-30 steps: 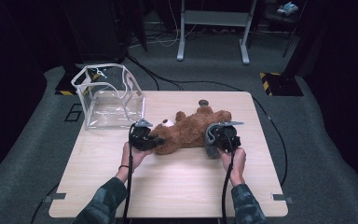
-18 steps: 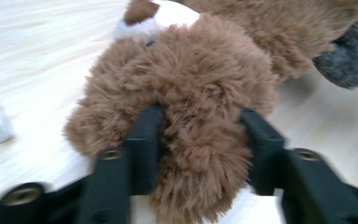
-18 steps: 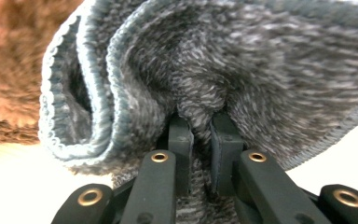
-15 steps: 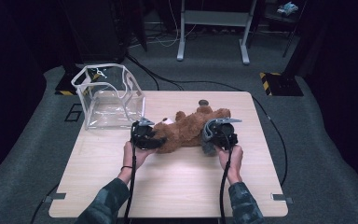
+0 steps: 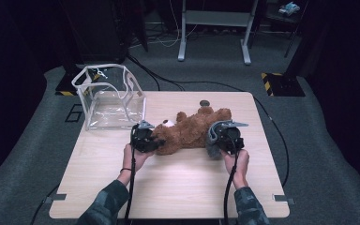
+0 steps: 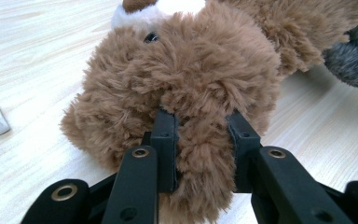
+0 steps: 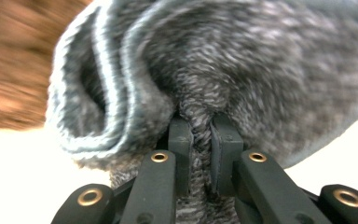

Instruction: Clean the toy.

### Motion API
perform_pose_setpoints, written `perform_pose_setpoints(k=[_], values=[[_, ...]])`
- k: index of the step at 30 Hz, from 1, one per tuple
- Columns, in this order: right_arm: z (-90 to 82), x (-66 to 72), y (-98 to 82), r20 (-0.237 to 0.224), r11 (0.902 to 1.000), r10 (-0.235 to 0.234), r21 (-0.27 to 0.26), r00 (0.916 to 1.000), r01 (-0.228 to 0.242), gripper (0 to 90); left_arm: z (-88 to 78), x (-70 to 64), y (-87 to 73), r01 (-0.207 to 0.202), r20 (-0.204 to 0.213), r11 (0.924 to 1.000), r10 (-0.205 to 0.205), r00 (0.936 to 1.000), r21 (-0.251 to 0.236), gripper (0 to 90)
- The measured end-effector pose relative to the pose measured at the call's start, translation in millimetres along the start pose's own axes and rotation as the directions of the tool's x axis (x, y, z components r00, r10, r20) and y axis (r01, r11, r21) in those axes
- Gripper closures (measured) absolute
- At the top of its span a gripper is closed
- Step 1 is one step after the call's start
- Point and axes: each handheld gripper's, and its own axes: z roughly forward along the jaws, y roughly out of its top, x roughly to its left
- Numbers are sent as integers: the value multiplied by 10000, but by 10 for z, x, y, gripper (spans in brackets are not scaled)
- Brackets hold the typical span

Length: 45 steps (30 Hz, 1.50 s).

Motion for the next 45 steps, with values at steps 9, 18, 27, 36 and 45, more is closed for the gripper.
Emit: perform_pose_setpoints(k=[9, 18, 27, 36, 45], values=[[305, -88, -90, 462, 9942, 69, 1070, 9989, -118, 815, 1, 17, -32, -17, 234, 9999, 15, 9997, 100, 699], [92, -275, -142, 812, 9968, 167, 767, 9966, -229, 814, 0, 52, -48, -132, 547, 9995, 115, 9984, 292, 706], [-76, -314, -73, 881, 9985, 388, 352, 9954, -420, 813, 6, 84, -61, -77, 752, 9991, 45, 9972, 423, 707], [207, -73, -125, 13, 9972, 25, 752, 10000, -26, 812, 9, 82, -68, -36, 842, 9989, -4, 9964, 478, 707], [49, -293, -181, 823, 9962, 111, 848, 9965, -181, 812, 10, 81, -89, 24, 877, 9993, -55, 9961, 360, 706]])
